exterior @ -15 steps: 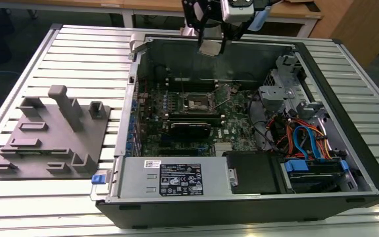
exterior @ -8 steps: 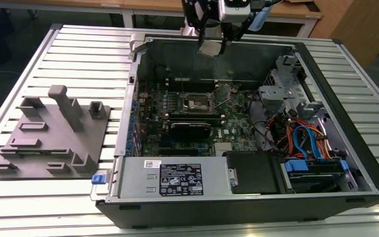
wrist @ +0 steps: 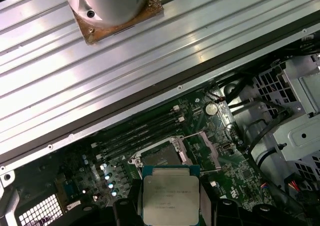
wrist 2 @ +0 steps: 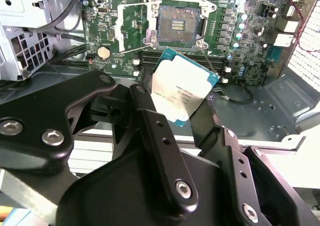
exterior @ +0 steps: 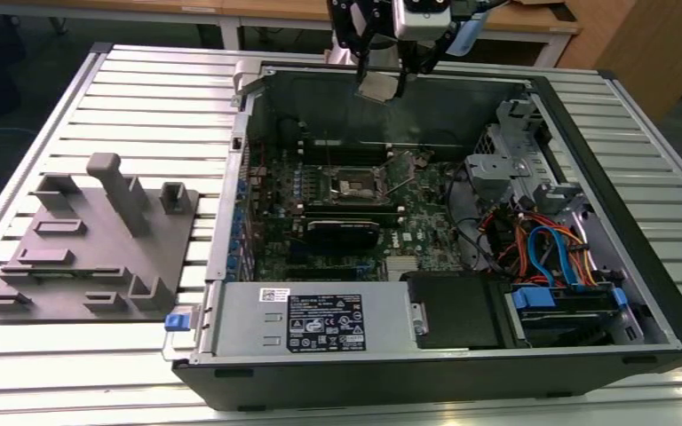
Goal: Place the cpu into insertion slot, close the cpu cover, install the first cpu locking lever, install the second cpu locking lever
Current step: 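Place the cpu into insertion slot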
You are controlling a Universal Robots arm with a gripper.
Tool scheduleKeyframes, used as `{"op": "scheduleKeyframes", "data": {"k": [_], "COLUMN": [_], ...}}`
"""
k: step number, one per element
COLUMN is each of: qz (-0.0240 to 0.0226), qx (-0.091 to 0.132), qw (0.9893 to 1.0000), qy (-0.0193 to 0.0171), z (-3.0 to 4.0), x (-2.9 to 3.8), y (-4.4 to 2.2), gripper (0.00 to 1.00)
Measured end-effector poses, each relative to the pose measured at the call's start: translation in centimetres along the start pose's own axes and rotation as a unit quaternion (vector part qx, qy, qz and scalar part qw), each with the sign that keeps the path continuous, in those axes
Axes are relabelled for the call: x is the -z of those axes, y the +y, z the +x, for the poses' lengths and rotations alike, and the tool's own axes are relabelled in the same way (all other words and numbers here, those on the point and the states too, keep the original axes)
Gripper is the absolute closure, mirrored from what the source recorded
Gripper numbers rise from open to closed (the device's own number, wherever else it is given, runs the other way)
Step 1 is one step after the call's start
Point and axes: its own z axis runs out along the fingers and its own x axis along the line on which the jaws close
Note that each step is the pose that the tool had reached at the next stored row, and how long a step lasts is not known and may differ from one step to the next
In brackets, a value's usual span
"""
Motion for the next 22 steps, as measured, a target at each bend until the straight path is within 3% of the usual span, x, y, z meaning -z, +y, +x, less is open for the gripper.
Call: {"op": "scheduleKeyframes", "data": {"k": [4, 9, 22], "qz": [0.0000, -0.0007, -0.0007], "qx": [-0.005, -0.042, -0.045], "qw": [1.0000, 0.9991, 0.9990], "qy": [-0.0004, -0.0038, -0.0041], "z": [0.00, 0.00, 0.00], "x": [0.00, -0.02, -0.02], "y": [0.00, -0.01, 0.00], "gripper": [0.46, 0.46, 0.46]}}
